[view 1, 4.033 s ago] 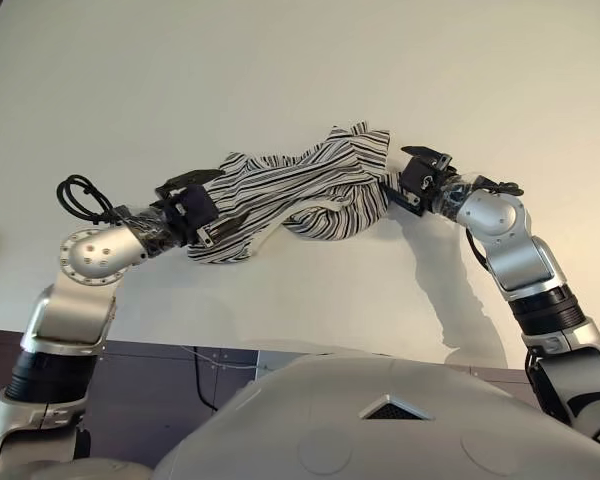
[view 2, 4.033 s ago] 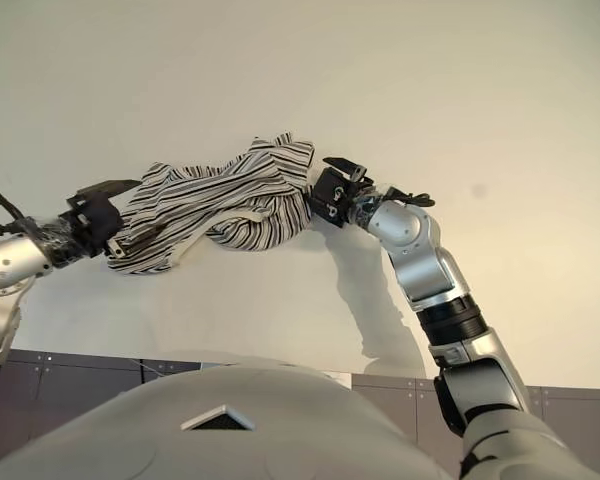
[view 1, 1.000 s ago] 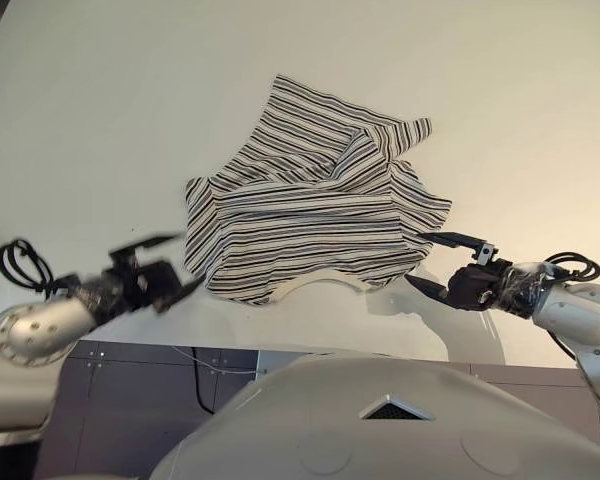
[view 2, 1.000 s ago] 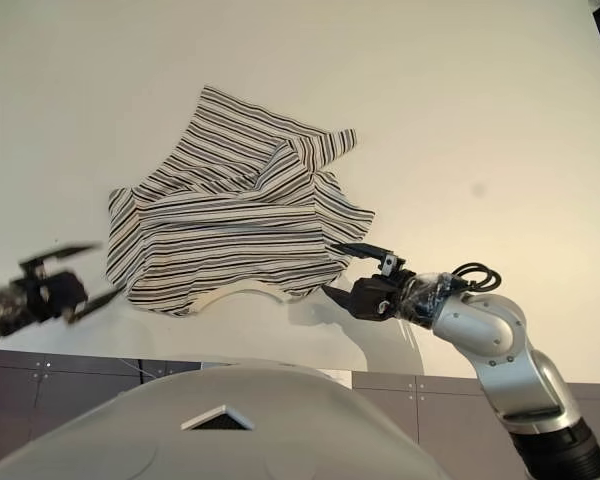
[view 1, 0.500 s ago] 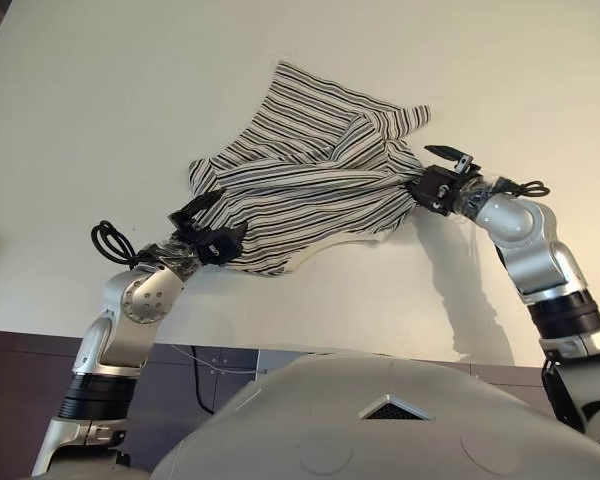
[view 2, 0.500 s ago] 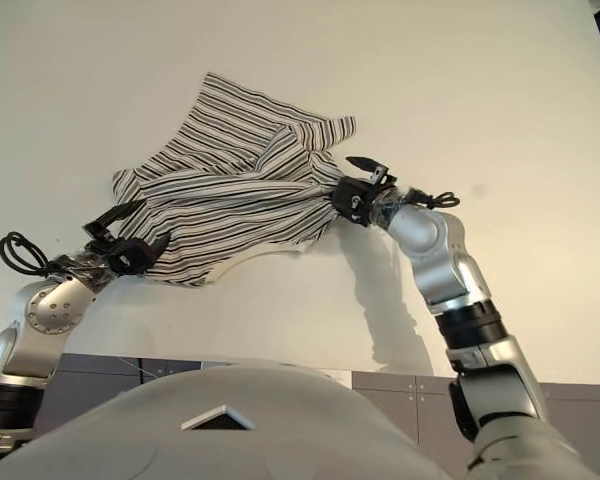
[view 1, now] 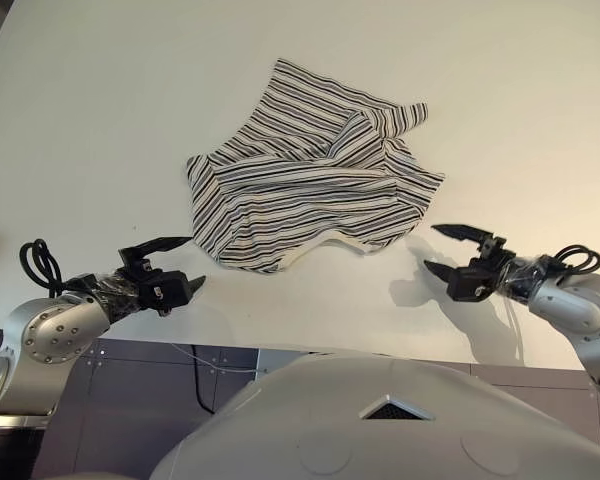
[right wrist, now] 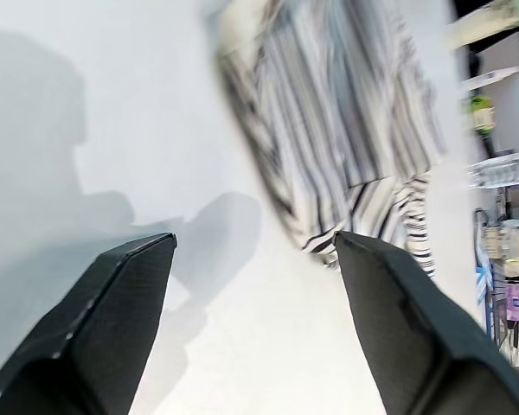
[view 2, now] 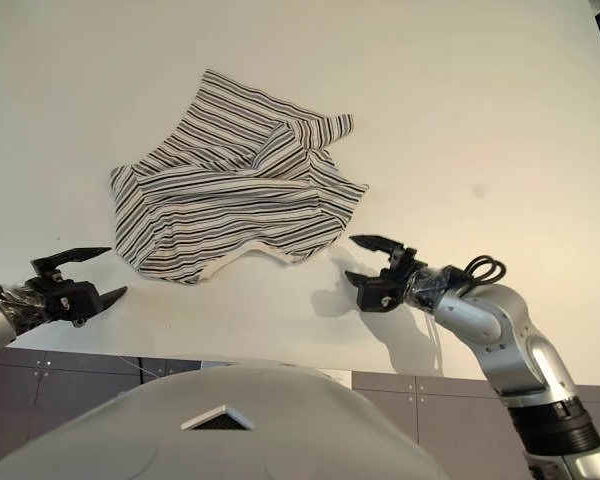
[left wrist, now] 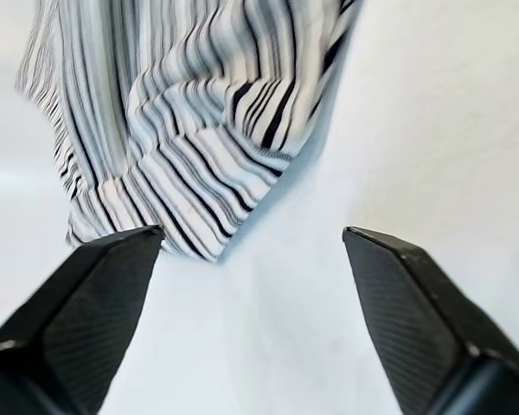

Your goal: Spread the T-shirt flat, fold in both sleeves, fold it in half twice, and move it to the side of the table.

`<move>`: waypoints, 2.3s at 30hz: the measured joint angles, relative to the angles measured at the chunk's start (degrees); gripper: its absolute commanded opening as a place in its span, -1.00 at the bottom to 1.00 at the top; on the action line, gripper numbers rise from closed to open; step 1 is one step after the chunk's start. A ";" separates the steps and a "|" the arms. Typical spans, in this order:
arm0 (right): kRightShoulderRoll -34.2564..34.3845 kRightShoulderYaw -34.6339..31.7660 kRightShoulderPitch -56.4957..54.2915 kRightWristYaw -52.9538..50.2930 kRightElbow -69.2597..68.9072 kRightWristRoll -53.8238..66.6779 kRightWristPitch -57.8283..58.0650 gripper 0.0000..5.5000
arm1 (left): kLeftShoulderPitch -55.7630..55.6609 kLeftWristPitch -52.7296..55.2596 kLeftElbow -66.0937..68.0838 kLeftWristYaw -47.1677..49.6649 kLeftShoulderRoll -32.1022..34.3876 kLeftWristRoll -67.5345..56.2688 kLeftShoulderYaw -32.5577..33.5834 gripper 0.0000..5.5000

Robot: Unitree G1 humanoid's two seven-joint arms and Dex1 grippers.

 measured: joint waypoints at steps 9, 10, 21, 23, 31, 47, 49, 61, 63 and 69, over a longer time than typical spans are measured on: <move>1.04 7.95 -19.79 -4.22 17.40 -6.84 -9.14 0.22 | -17.42 -6.85 6.96 6.52 -3.52 9.24 -13.68 0.59; 1.25 8.72 -21.26 -4.69 18.70 -7.38 -10.00 0.22 | -18.09 -8.23 8.09 7.75 -3.53 9.61 -14.37 0.59; 2.76 12.52 -23.26 -9.13 22.47 -8.37 -12.97 -0.15 | -18.32 -14.04 13.50 13.09 -2.79 9.80 -16.93 -0.03; 2.76 12.75 -23.01 -9.87 22.80 -8.82 -13.00 -0.29 | -18.30 -14.30 13.83 14.11 -2.79 11.00 -17.34 -0.15; 3.76 14.04 -22.48 -12.71 24.24 -10.34 -13.21 -0.85 | -15.74 -13.77 14.20 16.16 -1.78 11.69 -16.28 -0.64; 2.71 1.12 -18.28 6.79 5.93 46.30 9.77 -0.96 | -18.61 7.87 1.67 0.30 -2.26 -23.92 -8.51 -0.96; -1.79 -4.45 -17.87 12.74 -0.42 61.23 17.02 -0.96 | -17.36 13.03 -3.02 -4.45 -0.73 -34.97 -2.93 -0.96; -8.32 -37.24 -48.22 2.00 -8.21 110.05 35.24 -0.96 | -52.24 32.73 -12.75 7.34 5.28 -93.97 25.86 -0.96; -8.32 -40.32 -50.45 -0.52 -8.81 112.35 36.16 -0.96 | -56.99 34.48 -12.70 10.66 5.48 -99.84 26.85 -0.96; -6.28 -50.63 -44.48 -10.85 -17.25 118.05 39.06 -0.96 | -50.85 40.35 -20.92 20.25 2.80 -108.12 39.25 -0.96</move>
